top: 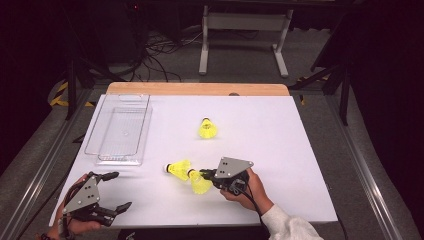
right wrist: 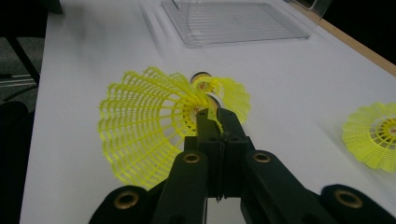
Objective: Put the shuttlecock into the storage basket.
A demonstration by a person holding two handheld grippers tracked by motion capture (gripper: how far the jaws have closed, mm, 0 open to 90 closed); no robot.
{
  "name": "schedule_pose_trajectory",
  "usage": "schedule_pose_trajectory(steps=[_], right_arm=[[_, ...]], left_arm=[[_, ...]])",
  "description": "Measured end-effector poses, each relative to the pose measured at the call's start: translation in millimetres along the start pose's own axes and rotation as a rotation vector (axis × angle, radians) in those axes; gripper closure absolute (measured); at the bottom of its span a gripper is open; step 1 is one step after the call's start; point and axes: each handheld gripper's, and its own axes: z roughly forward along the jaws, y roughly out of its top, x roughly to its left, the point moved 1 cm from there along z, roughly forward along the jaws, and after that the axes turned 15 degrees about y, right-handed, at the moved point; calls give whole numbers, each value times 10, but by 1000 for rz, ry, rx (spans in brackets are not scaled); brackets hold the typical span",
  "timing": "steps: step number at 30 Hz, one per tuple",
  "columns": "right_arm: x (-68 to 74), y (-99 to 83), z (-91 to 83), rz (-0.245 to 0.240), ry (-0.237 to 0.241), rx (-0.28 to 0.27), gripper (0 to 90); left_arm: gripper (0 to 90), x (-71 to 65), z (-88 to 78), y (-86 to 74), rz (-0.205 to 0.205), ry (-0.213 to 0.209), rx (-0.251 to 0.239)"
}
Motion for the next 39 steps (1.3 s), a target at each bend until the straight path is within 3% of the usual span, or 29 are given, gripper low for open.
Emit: schedule_pose_trajectory(steps=[9, 11, 20, 30, 32, 39], right_arm=[[-146, -19, 126, 17, 68, -17, 898], [-194, -37, 158, 22, 102, -17, 898], [-375, -107, 320, 65, 115, -2, 879], [-453, -162, 413, 69, 49, 62, 810], [-460, -173, 425, 67, 20, 84, 783], [-479, -217, 448, 87, -11, 121, 638]], left_arm=[[59, -6, 8, 1, 5, -3, 3], [59, -4, 8, 0, 5, -3, 6], [60, -11, 17, -1, 11, -7, 9], [62, -20, 20, 1, 11, -13, 9], [62, -21, 21, 2, 11, -14, 9], [62, -30, 28, 8, 19, -17, 12]])
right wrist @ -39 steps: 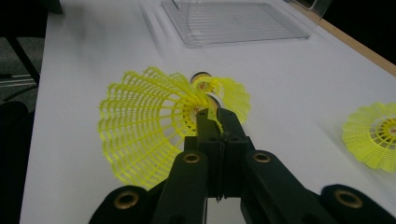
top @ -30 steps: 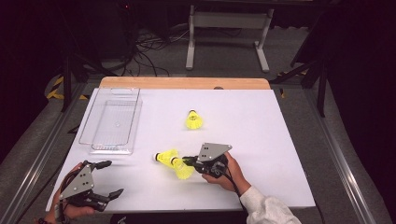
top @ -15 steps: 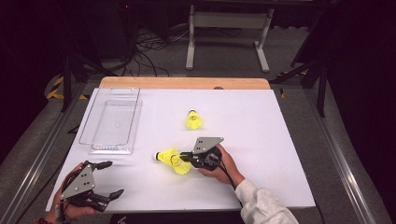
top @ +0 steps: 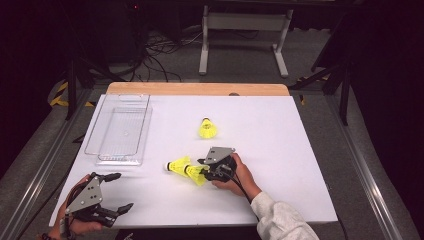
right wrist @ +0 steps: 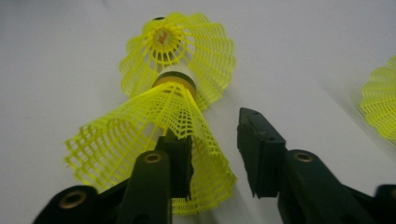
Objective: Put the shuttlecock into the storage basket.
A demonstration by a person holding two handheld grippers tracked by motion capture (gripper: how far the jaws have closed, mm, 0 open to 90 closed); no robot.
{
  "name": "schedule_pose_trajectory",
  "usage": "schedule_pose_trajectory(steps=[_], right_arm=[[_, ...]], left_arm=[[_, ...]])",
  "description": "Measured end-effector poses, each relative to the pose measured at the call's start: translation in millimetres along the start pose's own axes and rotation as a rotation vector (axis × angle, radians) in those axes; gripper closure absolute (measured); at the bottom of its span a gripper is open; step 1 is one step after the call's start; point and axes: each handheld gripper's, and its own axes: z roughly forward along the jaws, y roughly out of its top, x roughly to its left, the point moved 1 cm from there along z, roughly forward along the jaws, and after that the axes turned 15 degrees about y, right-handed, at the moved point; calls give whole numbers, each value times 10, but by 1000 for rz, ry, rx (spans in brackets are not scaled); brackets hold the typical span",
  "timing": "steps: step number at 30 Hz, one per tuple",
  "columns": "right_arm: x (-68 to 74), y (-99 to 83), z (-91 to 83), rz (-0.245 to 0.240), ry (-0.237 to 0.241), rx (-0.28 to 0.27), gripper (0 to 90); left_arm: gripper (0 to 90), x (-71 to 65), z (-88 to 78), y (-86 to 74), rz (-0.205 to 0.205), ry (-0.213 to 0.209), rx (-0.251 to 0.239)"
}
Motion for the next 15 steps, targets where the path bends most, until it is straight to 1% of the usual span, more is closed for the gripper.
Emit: schedule_pose_trajectory(steps=[1, 4, 7, 10, 12, 15], right_arm=[[-1, -5, 0, 5, 0, 3, 613], [-3, -15, -6, 8, -6, 13, 584], [-2, -35, -54, 18, -5, 16, 546], [-10, -69, -107, 28, -15, 25, 536], [-18, -96, -142, 36, -18, 32, 560], [-20, -123, -187, 40, -25, 38, 648]], left_arm=[[62, 0, -1, 0, 1, 1, 0], [62, -1, -3, 1, 2, 1, 1], [62, -1, -3, 1, 1, 2, 2], [62, -1, -2, 2, 3, 4, 4], [62, -5, 0, 3, 7, 3, 8], [62, -11, 2, 6, 7, 6, 12]])
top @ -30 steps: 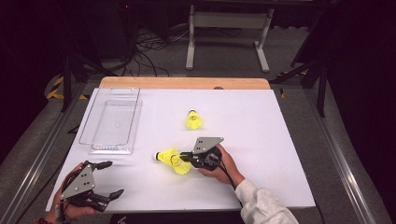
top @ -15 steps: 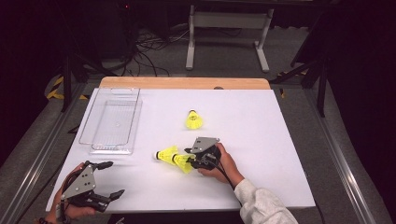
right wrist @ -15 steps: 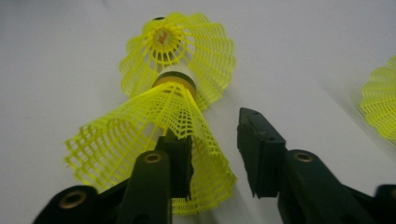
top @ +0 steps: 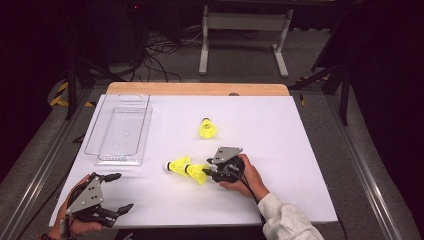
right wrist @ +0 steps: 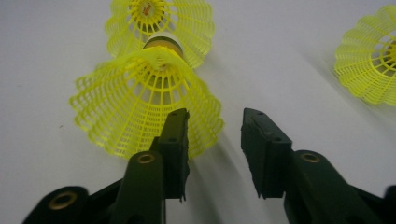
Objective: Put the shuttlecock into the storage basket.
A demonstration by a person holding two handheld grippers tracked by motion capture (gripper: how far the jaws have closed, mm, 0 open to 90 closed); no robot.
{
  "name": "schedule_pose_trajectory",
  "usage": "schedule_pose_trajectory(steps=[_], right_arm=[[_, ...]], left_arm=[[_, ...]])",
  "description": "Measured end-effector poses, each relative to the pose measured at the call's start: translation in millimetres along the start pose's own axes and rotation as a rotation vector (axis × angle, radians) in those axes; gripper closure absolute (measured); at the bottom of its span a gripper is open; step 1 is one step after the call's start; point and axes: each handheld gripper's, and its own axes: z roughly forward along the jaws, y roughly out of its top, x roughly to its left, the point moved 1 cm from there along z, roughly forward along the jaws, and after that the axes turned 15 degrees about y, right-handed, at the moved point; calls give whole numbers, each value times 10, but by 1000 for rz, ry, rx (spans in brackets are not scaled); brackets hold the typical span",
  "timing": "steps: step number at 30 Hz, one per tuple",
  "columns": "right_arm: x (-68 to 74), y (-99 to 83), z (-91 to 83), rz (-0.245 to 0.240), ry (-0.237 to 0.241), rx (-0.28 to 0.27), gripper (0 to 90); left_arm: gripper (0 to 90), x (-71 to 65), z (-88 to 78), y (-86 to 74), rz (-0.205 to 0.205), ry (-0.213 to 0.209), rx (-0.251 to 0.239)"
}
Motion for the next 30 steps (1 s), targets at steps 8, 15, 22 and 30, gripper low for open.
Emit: schedule_pose_trajectory(steps=[8, 15, 22, 30], right_arm=[[-4, 24, 30, -32, -31, -2, 874], [-19, 82, 96, -65, -12, -15, 884], [-27, 137, 150, -90, 2, -26, 874], [-40, 177, 219, -83, -30, -22, 807]], left_arm=[[63, 3, 9, -4, 0, -1, 4], [63, -1, 26, -8, 0, -6, 6], [63, -6, 30, -6, 3, -9, 11], [63, -11, 36, -9, 6, -16, 13]])
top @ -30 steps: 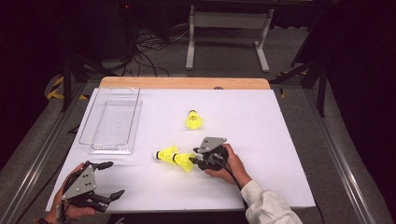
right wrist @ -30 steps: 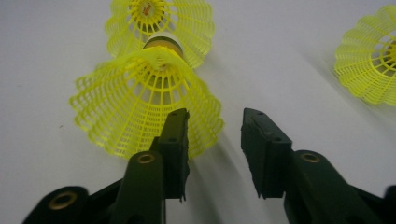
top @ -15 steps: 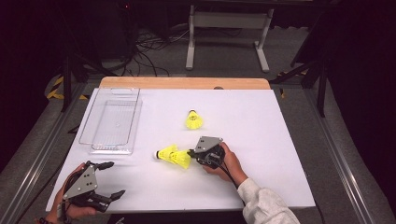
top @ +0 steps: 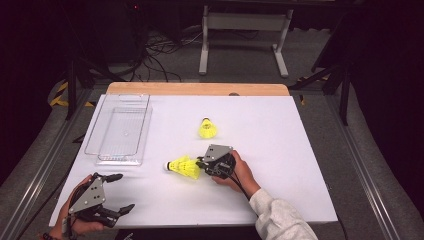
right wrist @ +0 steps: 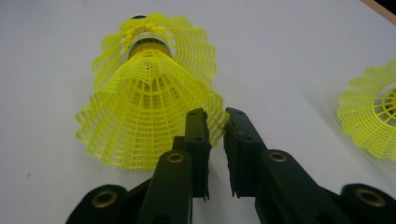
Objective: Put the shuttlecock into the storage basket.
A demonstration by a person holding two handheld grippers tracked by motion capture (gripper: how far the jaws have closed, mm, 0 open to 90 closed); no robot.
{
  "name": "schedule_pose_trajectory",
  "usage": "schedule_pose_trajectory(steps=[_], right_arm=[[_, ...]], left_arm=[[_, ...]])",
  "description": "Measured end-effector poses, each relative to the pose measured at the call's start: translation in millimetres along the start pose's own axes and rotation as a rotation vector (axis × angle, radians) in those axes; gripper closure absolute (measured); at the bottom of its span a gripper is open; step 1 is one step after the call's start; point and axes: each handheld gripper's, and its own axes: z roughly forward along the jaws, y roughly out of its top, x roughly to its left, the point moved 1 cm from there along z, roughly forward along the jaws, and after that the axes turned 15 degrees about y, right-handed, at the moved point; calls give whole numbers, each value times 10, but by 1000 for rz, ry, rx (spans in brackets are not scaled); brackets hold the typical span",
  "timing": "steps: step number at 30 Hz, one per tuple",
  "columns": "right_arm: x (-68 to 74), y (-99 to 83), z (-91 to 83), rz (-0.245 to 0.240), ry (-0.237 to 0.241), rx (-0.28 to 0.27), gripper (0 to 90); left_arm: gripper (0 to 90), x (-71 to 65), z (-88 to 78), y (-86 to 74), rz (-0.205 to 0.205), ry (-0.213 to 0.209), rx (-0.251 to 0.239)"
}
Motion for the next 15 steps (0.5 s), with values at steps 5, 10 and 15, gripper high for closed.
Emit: schedule_pose_trajectory(steps=[5, 10, 15], right_arm=[[11, 27, 42, 4, -8, 0, 804], [26, 39, 67, 5, -16, 4, 788], [26, 39, 50, 9, -21, -1, 762]], left_arm=[[63, 0, 1, 1, 1, -1, 0], [63, -3, 2, 0, 2, 0, -3], [63, -1, -1, 2, 4, 0, 0]])
